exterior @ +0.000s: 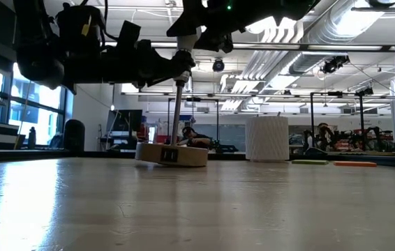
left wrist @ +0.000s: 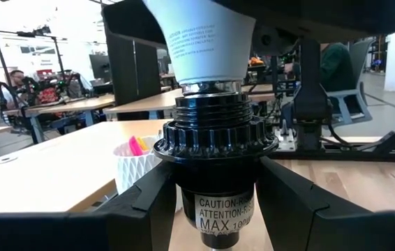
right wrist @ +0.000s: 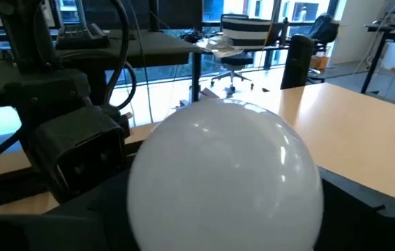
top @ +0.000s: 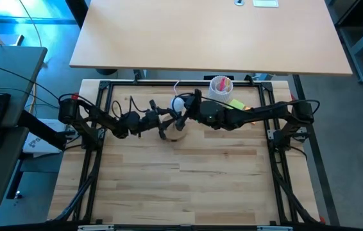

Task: Screw lightbulb
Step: Insert the light bulb into the lamp

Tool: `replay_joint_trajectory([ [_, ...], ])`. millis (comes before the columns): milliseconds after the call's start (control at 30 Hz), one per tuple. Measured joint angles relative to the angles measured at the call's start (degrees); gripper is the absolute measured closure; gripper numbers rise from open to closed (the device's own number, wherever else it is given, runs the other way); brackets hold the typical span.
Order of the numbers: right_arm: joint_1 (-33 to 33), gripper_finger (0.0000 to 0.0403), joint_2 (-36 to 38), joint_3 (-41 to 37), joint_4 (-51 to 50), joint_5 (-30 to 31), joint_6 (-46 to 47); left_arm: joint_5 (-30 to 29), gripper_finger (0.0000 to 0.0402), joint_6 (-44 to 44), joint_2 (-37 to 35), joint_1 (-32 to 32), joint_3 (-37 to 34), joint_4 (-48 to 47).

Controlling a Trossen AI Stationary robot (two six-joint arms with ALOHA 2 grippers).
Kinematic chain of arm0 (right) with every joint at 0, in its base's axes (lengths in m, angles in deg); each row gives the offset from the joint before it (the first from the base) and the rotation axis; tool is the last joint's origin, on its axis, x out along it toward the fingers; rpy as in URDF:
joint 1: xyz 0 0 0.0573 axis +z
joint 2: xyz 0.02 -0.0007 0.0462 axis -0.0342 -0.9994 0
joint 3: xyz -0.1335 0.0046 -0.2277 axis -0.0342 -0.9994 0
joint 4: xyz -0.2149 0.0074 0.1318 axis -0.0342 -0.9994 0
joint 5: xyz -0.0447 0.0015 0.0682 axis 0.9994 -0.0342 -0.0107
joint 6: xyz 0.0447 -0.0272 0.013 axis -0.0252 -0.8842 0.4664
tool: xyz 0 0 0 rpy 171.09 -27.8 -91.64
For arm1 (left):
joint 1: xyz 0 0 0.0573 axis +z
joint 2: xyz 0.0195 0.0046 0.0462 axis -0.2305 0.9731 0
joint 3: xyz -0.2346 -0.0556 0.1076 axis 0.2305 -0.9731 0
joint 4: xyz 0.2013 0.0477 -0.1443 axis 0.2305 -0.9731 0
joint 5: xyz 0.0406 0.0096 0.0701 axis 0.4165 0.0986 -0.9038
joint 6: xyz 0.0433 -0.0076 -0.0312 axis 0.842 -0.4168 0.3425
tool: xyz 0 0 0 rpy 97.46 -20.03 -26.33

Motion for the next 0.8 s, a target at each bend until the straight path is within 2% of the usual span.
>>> replay_joint_trajectory([
  [267,-0.65,0.0103,-0.01,0.0,0.13,-1.4,0.24,0.42,0.0242,-0.02,0.0,0.02,0.02,-0.22],
  [400,-0.96,0.0102,-0.01,0.0,0.52,-4.67,0.02,0.46,0.0242,0.0,0.0,0.02,0.02,-0.28],
  [800,-1.34,0.0053,0.0,0.02,2.73,-3.61,-2.07,0.49,0.0242,0.48,0.0,0.0,0.02,-0.33],
])
